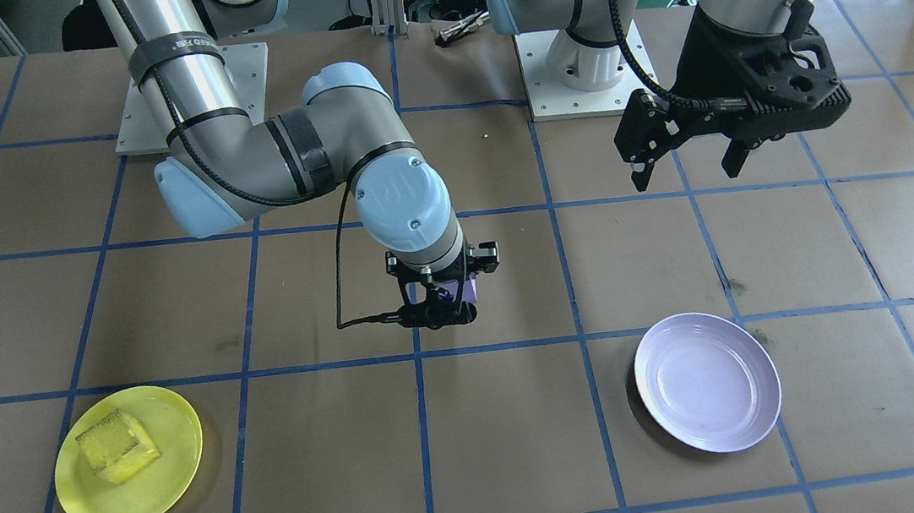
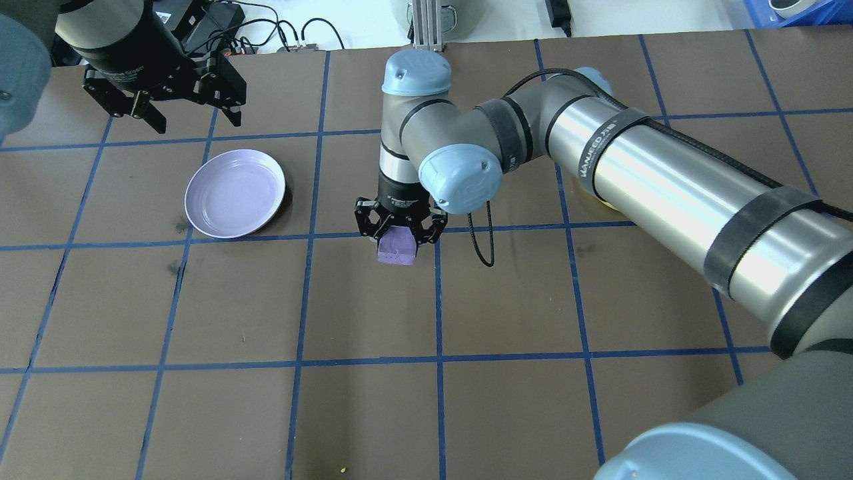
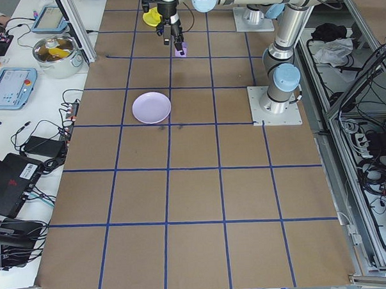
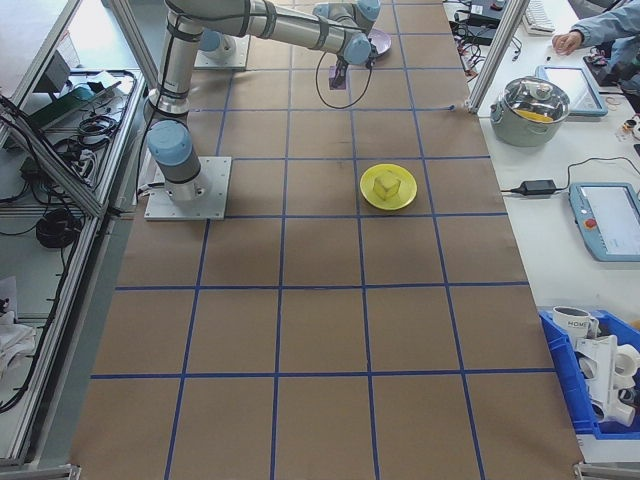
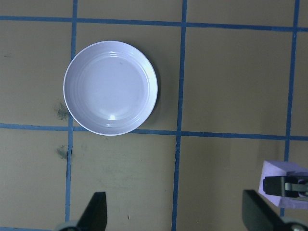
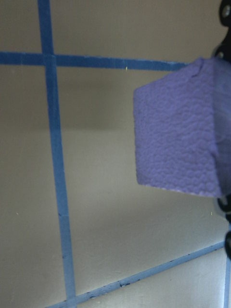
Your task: Sort blocks by color into plates
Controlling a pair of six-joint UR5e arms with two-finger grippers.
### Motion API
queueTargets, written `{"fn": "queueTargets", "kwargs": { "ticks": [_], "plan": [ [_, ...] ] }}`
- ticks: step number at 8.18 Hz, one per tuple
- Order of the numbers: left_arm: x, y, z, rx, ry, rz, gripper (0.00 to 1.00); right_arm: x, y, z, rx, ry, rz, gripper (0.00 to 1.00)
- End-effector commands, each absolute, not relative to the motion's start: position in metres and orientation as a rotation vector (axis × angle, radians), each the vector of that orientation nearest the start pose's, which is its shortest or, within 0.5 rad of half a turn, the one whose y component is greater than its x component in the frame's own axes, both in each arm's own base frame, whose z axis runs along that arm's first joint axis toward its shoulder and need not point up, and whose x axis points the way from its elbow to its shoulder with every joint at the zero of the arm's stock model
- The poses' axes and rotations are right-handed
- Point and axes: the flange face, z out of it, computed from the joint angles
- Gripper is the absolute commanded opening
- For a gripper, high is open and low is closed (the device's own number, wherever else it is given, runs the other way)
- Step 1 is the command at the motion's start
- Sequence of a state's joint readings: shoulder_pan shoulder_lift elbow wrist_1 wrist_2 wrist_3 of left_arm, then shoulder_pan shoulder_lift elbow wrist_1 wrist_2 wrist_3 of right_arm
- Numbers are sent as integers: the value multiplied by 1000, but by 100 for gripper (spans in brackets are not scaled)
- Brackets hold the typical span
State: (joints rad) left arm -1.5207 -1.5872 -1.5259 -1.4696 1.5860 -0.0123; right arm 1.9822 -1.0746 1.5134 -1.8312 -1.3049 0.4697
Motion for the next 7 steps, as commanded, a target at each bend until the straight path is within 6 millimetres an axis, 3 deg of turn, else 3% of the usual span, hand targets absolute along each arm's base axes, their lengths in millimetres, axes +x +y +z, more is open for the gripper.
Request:
{"fn": "queueTargets", "kwargs": {
  "ticks": [1,2,4,6,7],
  "plan": [
    [-107,-517,512,-97,3116,-198,100,450,-496,223,74,2967,410,36],
    [-107,-517,512,-97,3116,-198,100,457,-493,217,52,2977,367,38],
    [-107,-517,512,-97,3118,-198,100,453,-496,224,36,2978,336,100],
    [-107,-517,510,-97,3118,-194,100,433,-511,247,-31,2985,262,100],
    [-107,-517,510,-97,3118,-194,100,412,-523,266,-10,2971,223,100]
  ]
}}
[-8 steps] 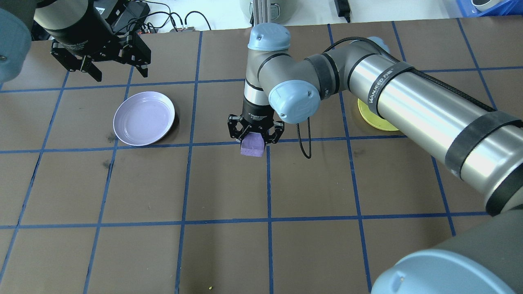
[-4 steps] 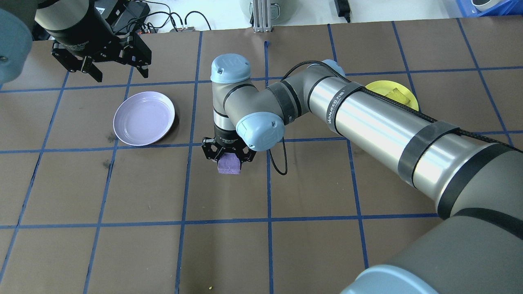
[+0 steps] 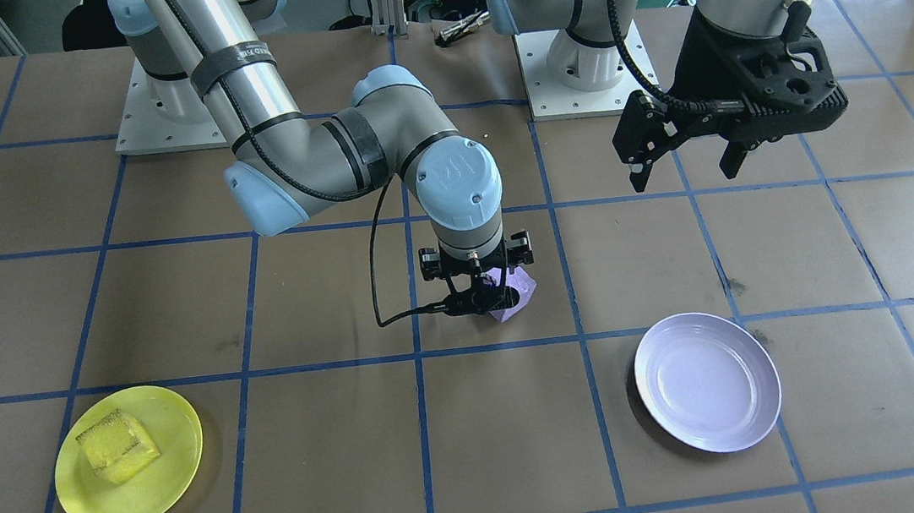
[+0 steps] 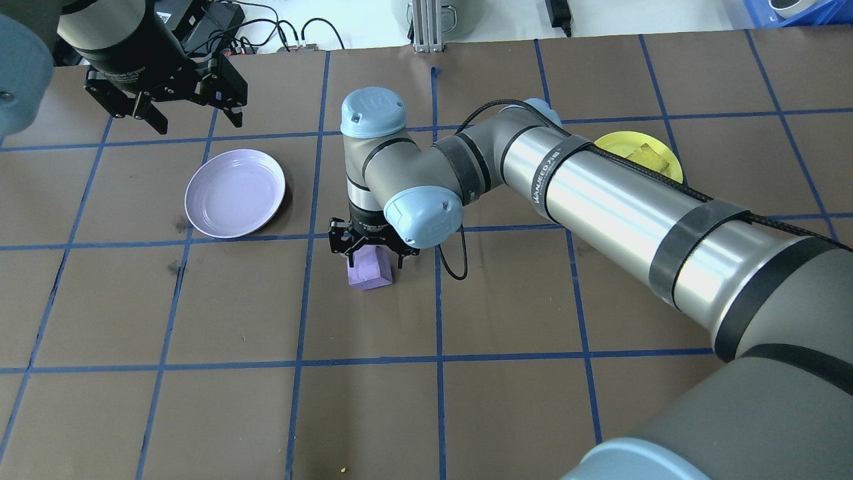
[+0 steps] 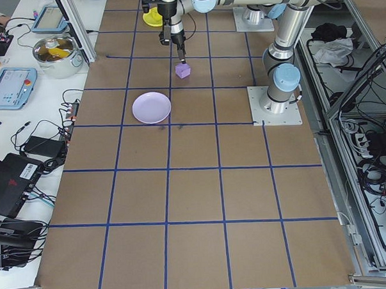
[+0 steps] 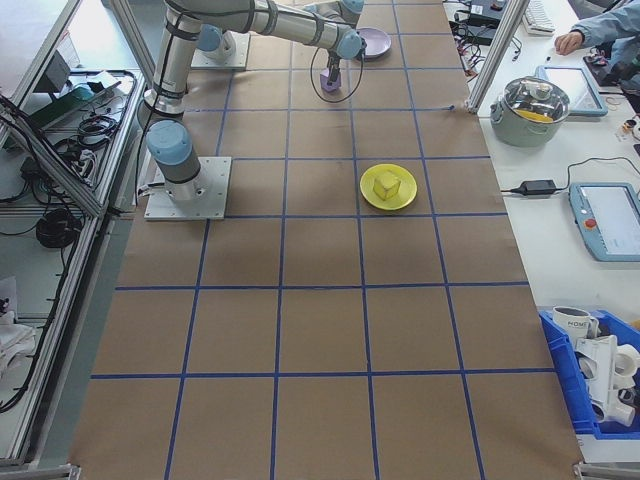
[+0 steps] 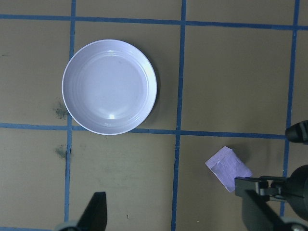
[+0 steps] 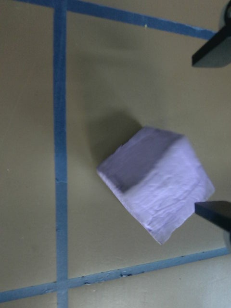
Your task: Sort blocks by color into plates
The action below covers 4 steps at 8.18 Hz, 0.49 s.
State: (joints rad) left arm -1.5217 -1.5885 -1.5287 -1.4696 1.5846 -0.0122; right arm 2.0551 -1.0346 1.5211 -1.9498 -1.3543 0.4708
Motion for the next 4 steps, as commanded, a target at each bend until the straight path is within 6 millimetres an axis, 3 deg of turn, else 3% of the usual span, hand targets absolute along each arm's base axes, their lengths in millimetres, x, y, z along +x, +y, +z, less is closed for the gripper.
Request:
{"fn": "queueTargets", "kwargs": {
  "ticks": [1,2,4],
  "plan": [
    [-107,-517,509,-97,3118,-191,100,386,-536,290,-63,2957,172,100],
    [-106,-520,503,-109,3117,-167,100,350,-546,309,-53,2962,190,100],
    [-109,-520,466,-182,3134,-70,100,258,-556,363,38,3052,182,100]
  ]
}}
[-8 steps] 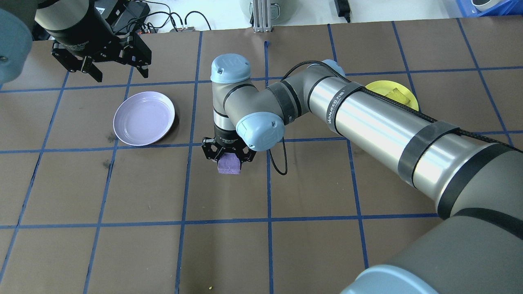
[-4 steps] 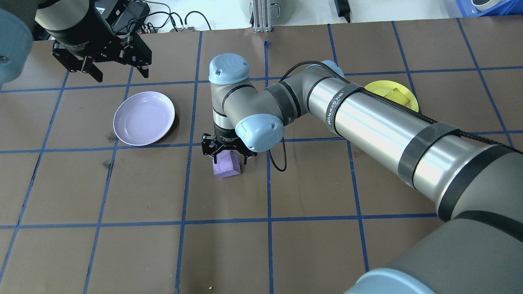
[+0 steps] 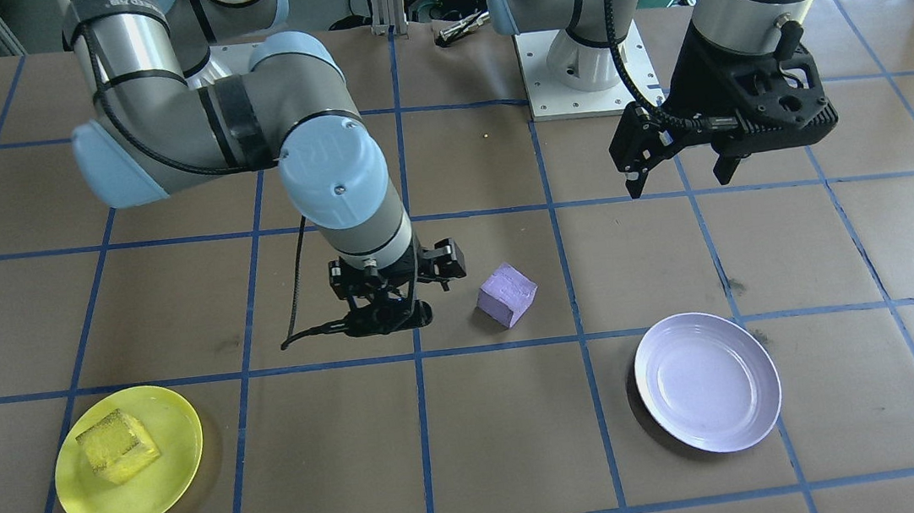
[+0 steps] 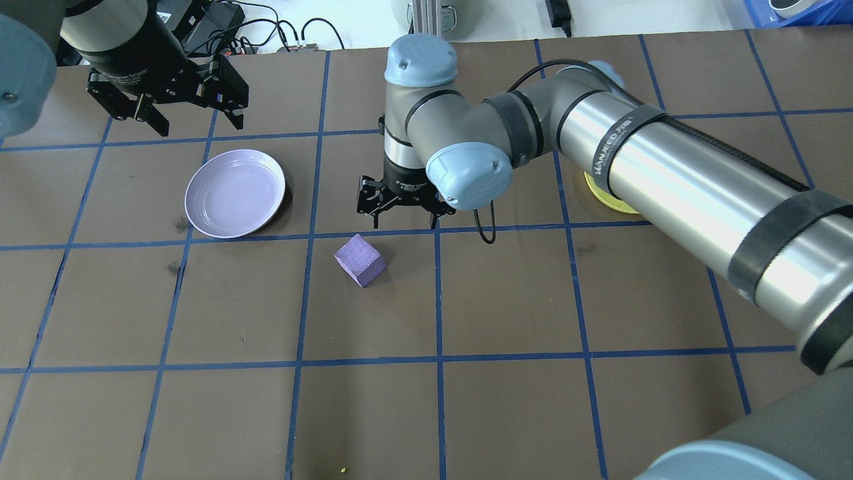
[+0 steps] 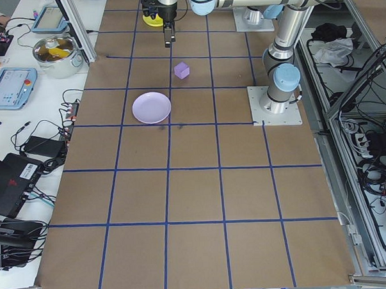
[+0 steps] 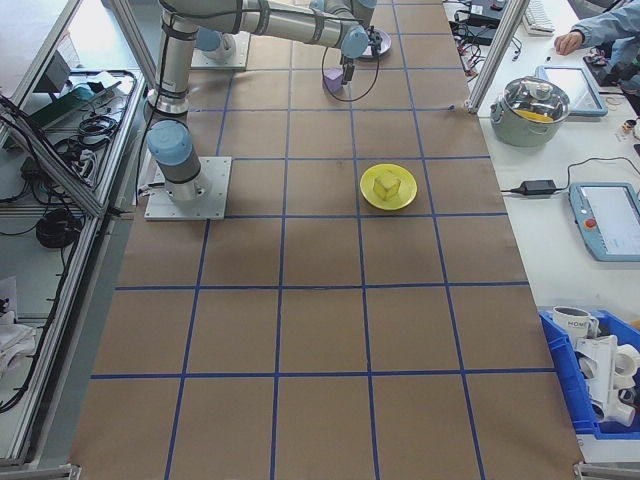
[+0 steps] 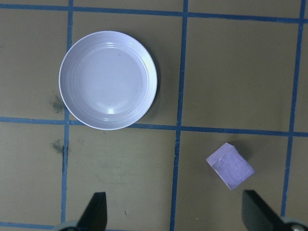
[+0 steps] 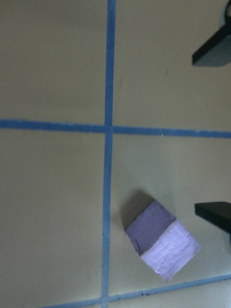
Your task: Sort blocks by color into plates
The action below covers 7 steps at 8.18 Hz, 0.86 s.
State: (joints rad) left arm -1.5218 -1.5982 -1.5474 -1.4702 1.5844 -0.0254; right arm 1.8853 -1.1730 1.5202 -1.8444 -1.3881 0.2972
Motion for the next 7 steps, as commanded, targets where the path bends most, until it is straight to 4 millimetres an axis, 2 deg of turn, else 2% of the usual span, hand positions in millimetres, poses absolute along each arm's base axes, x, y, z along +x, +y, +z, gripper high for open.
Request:
{"fn": "queueTargets", "kwargs": {
  "ticks": [1,2,3,4,5,6,7],
  "plan": [
    [-115,-530,439,-340,3125,-46,100,214,-552,390,40,3097,186,100],
    [-119,-536,424,-494,3112,-6,100,182,-547,415,112,3099,160,100],
    [-133,-540,413,-612,3151,47,100,152,-538,441,192,3096,134,100],
    [-145,-544,398,-713,3142,106,100,132,-523,462,247,3092,147,100],
    [-163,-545,377,-746,3117,168,100,132,-499,481,247,3094,203,100],
    [-182,-546,354,-729,3101,235,100,127,-481,502,241,3142,188,100],
    [-193,-550,334,-744,3080,285,100,127,-464,514,226,3165,153,100]
  ]
}}
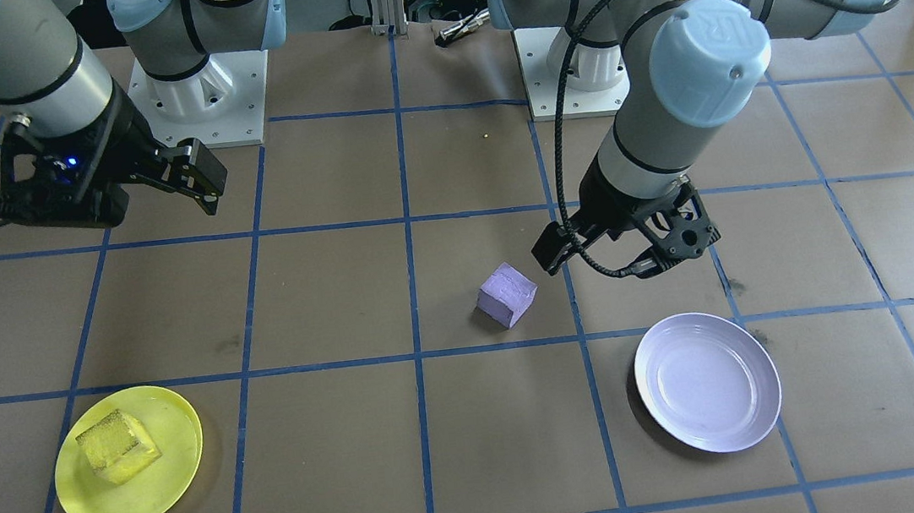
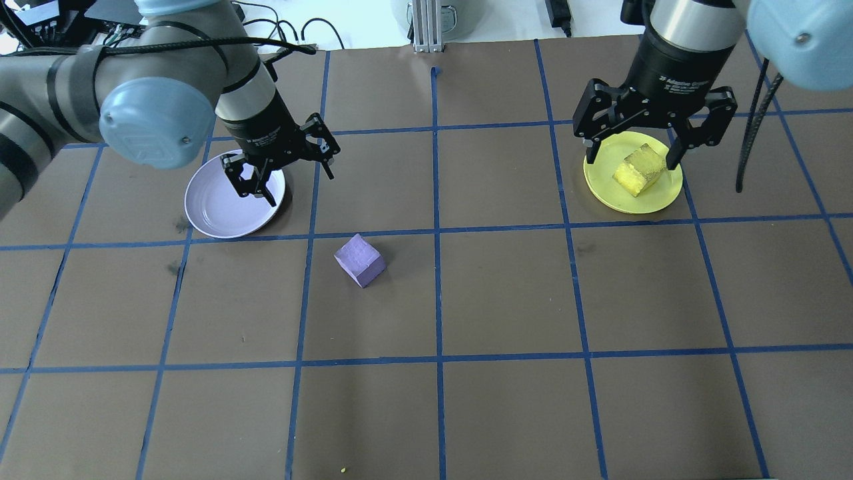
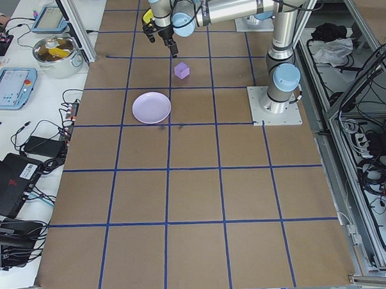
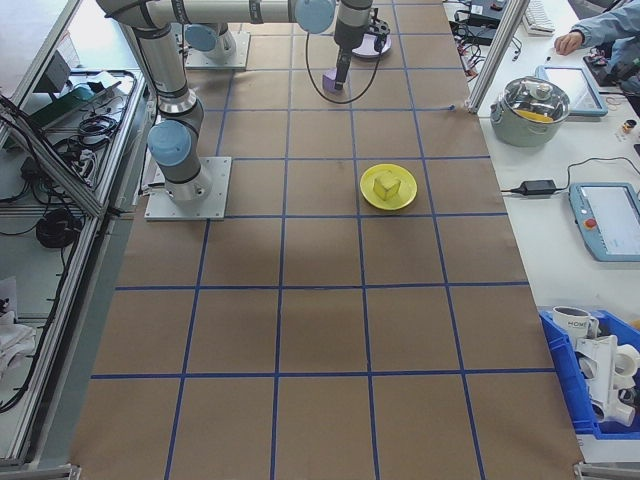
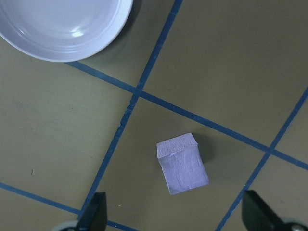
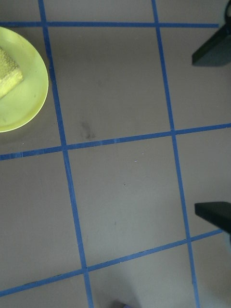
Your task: Sort blocks by color into plates
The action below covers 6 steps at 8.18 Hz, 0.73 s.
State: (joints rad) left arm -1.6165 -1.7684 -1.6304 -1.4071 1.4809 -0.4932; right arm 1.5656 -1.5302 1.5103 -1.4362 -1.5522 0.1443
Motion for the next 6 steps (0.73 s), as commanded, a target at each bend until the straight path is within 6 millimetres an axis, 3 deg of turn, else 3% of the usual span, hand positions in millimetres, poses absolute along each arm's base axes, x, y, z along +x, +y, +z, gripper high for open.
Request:
{"fn": "queueTargets", "kwargs": {
  "ticks": [1,3,6],
  "plan": [
    [-199,-552,318,-729,3070,324,100,125,-462,515,226,3179,147,100],
    [-203,-551,282,-721,3042,425,100,127,-459,505,228,3163,172,100],
    [-204,-548,231,-720,3026,473,100,127,-450,511,231,3163,158,100]
  ]
}}
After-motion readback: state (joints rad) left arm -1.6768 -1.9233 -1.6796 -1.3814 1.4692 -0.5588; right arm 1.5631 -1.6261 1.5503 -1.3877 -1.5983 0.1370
